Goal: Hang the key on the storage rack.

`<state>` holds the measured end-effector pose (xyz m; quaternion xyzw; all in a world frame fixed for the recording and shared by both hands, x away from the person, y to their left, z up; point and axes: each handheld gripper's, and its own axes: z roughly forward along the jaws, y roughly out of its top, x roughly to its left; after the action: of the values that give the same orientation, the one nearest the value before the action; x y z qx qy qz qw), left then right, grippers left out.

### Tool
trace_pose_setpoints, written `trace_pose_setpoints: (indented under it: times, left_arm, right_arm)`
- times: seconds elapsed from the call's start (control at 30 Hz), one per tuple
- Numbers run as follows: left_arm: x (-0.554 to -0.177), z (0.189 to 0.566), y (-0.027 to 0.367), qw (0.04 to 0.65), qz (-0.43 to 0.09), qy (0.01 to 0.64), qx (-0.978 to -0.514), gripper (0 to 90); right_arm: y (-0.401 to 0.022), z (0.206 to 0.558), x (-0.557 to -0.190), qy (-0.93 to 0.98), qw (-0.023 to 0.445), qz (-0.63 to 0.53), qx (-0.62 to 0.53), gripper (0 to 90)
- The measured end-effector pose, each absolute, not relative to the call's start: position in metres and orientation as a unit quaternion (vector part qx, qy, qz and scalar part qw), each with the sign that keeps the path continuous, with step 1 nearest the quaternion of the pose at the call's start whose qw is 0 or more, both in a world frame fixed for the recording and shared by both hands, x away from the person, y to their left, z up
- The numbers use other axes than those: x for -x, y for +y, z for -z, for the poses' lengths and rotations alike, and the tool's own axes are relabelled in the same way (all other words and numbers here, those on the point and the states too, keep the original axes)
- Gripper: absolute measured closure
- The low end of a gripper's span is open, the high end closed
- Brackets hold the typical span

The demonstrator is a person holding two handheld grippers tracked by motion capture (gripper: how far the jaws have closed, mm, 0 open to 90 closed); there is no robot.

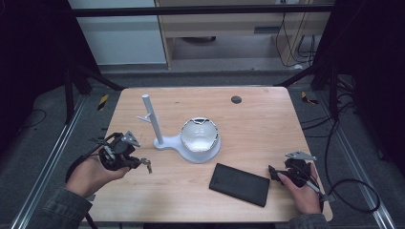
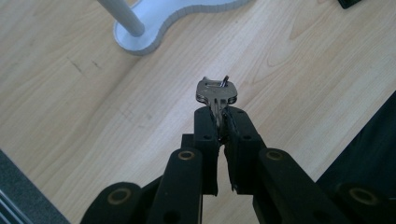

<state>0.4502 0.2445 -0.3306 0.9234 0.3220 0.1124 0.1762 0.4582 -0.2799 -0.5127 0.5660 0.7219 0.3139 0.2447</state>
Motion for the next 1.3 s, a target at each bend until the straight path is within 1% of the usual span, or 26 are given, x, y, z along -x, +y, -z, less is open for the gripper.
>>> trace_pose_setpoints:
  times: [0.57, 0.97, 1.3]
  left_arm:
    - [-0.465, 0.279, 0.249, 0.201, -0.127, 0.324, -0.916, 83.3]
    - [-0.476, 0.268, 0.255, 0.208, -0.123, 0.329, -0.913, 83.4]
    - [-0.479, 0.254, 0.254, 0.211, -0.134, 0.331, -0.910, 83.3]
  right_arm:
    - [-0.280, 0.513, -0.458, 0.724, 0.246, -0.311, -0.565, 2.8]
    - [-0.280, 0.513, -0.458, 0.723, 0.244, -0.311, -0.566, 2.7]
    - [-0.280, 0.513, -0.458, 0.723, 0.245, -0.311, -0.566, 2.7]
